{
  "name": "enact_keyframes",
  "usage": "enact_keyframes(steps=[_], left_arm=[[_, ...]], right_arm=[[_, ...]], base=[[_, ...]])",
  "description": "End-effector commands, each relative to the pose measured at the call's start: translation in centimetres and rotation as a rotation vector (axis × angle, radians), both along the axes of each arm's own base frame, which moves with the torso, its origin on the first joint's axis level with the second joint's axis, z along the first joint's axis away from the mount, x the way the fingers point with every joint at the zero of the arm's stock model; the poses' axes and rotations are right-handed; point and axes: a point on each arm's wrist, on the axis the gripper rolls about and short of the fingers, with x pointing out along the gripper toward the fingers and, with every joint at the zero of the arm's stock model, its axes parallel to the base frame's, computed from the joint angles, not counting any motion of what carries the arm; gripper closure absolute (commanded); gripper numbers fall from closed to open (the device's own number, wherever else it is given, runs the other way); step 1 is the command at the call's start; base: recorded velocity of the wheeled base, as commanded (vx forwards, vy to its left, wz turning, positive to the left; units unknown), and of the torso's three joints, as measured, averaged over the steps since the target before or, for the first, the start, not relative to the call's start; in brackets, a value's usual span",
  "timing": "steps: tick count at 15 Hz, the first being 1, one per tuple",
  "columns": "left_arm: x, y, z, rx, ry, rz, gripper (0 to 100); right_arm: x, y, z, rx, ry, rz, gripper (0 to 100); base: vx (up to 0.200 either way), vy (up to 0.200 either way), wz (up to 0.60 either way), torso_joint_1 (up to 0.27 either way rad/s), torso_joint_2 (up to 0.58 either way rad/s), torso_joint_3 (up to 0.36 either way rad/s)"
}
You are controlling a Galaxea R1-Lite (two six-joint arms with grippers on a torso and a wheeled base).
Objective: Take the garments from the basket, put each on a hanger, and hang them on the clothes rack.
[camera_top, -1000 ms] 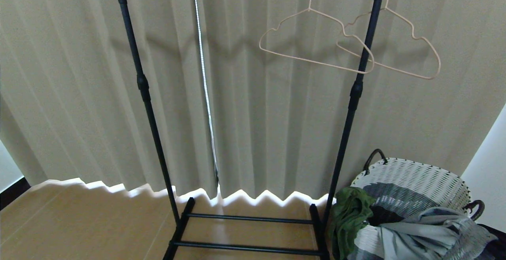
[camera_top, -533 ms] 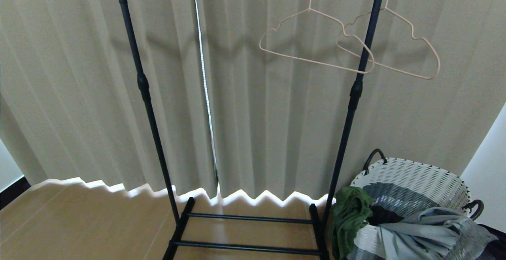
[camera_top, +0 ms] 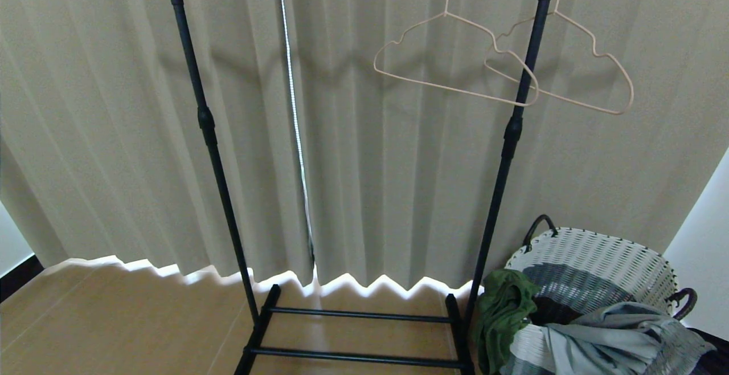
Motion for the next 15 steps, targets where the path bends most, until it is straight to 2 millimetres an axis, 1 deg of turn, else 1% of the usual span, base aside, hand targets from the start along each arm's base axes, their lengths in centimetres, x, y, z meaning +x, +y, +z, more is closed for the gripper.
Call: enact_keyframes(steps=[1,15], left_arm=[[0.0,0.0,0.0,0.002,0.0,0.002,0],[0.0,0.0,0.0,0.002,0.0,0.002,0]], right_arm=[[0.03,0.01,0.02,0.0,0.001,0.001,100],[0.03,0.01,0.02,0.0,0.001,0.002,100]], base=[[0.0,0.0,0.0,0.0,0.0,0.0],[0.0,0.0,0.0,0.0,0.0,0.0]])
